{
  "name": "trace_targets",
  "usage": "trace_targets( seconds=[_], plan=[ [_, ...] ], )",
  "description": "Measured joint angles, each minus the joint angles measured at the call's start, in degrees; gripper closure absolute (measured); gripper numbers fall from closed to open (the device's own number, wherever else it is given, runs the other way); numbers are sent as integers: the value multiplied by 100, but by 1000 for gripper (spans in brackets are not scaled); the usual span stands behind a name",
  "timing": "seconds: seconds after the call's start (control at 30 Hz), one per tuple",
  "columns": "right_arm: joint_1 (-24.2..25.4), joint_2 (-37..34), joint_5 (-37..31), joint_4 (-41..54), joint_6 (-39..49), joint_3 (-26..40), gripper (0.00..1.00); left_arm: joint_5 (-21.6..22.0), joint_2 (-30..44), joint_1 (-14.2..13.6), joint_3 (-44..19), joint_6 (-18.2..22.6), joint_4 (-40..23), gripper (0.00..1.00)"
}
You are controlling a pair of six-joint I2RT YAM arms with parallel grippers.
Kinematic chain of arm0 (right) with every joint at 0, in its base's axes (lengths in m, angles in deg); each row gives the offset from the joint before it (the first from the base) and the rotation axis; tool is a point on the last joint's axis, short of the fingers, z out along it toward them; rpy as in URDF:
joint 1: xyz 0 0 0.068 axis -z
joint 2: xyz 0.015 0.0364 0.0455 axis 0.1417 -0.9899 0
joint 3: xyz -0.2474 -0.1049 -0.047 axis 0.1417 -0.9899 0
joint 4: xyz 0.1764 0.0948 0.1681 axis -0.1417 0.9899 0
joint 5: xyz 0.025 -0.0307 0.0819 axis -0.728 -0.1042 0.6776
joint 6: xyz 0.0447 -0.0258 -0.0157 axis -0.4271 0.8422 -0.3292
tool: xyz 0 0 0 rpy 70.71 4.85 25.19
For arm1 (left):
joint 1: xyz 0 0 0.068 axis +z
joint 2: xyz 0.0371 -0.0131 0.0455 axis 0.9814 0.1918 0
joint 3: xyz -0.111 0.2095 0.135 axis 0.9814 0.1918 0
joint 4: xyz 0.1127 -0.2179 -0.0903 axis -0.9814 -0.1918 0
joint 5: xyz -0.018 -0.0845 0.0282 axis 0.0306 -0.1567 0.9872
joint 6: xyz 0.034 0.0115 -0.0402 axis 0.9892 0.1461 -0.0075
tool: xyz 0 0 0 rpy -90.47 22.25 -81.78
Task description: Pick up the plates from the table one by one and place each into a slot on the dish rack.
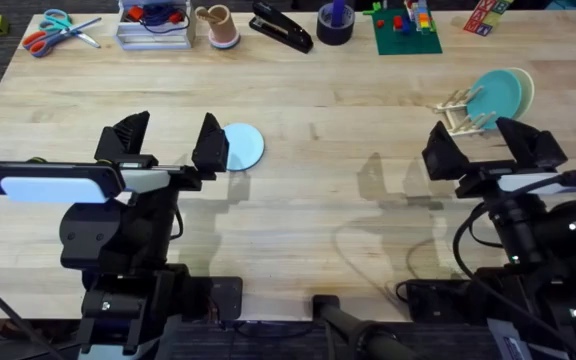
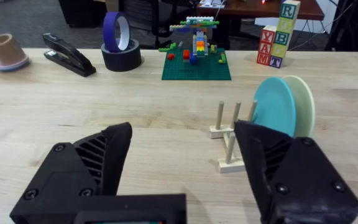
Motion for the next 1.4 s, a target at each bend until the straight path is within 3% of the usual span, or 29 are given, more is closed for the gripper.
trace_targets(
  seconds=[0.57, 0.77, 1.03, 1.4],
  plan=[
    [0, 0, 24, -24, -22, 0, 7, -13, 0, 0, -11, 0, 262, 9],
    [0, -11, 46, 31, -22, 237, 7, -24, 0, 0, -407, -111, -316, 10],
    [0, -495, 86, 396, -23, 1491, 6, -24, 412, 0, -1766, -159, -1063, 9],
    [0, -2911, 88, 2703, -65, 3964, 8, -24, 2770, 0, -4486, -173, -3874, 10]
  ],
)
